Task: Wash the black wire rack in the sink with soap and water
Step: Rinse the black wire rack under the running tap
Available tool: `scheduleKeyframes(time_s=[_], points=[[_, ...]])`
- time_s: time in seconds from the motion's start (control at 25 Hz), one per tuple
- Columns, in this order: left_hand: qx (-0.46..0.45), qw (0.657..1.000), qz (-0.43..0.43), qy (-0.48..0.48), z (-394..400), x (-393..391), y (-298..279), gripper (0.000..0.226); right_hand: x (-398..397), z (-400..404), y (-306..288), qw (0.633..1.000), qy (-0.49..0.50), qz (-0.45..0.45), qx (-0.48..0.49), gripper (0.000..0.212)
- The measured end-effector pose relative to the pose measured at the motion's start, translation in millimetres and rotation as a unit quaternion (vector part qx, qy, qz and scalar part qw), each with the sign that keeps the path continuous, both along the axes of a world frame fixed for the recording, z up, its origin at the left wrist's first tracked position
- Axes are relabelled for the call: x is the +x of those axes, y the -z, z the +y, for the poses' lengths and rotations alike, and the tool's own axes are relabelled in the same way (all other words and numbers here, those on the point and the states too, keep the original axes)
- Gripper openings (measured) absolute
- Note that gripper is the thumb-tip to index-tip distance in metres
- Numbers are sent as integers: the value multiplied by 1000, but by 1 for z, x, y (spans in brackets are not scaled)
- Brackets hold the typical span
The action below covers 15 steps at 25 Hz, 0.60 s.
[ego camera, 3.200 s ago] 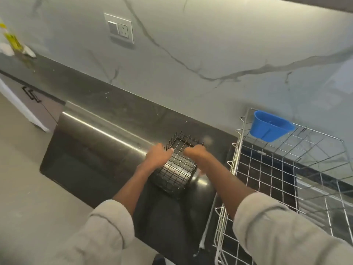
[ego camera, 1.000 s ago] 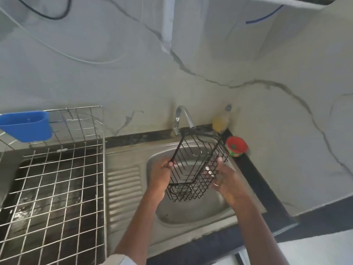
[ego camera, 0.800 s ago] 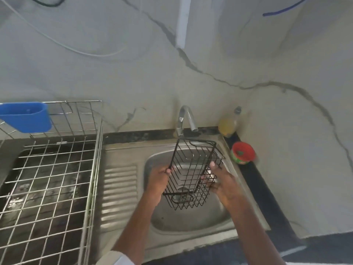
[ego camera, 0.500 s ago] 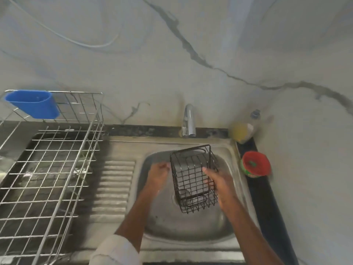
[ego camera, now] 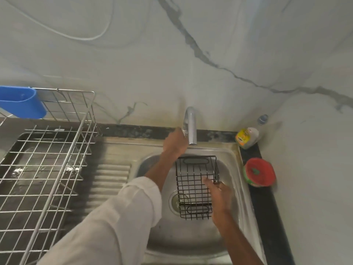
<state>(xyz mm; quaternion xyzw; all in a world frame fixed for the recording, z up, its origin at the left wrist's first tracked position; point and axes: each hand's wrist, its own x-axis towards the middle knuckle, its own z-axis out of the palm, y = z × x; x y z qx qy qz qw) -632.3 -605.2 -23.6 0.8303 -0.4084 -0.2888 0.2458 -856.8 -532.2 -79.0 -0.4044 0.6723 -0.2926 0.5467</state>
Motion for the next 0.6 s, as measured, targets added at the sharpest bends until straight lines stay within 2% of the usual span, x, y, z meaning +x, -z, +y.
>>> scheduleKeyframes(time_s=[0.04, 0.12, 0.16, 0.2, 0.24, 0.28, 0.4, 0.48, 0.52, 0.6], points=[[15, 1000, -8, 8, -6, 0, 2, 23, 1, 1, 3, 1000, -5, 2, -2, 48], [-1, 1000, 29, -3, -10, 3, 13, 22, 2, -1, 5, 1000, -4, 11, -8, 45], [-11, 992, 108, -60, -7, 7, 14, 25, 0, -2, 6, 1000, 0, 13, -13, 45], [-16, 968, 215, -129, -3, 10, 18, 29, -3, -2, 7, 1000, 3, 11, -15, 46], [-15, 928, 316, -194, 3, 12, 23, 33, -5, -2, 8, 1000, 7, 10, -21, 47], [-15, 898, 376, -227, 11, 13, 26, 37, -7, -1, 9, 1000, 8, 9, -23, 51], [-48, 897, 384, -212, 51, 3, 29, 42, -5, 4, 17, 1000, 2, 17, -17, 84], [-57, 893, 387, -223, 90, -10, 36, 50, 4, 9, 17, 999, -20, 34, -30, 96], [-53, 883, 403, -234, 111, -15, 41, 56, 10, 11, 13, 998, -40, 39, -41, 96], [-52, 854, 449, -257, 142, -22, 53, 67, 24, 15, 2, 993, -90, 48, -60, 75]])
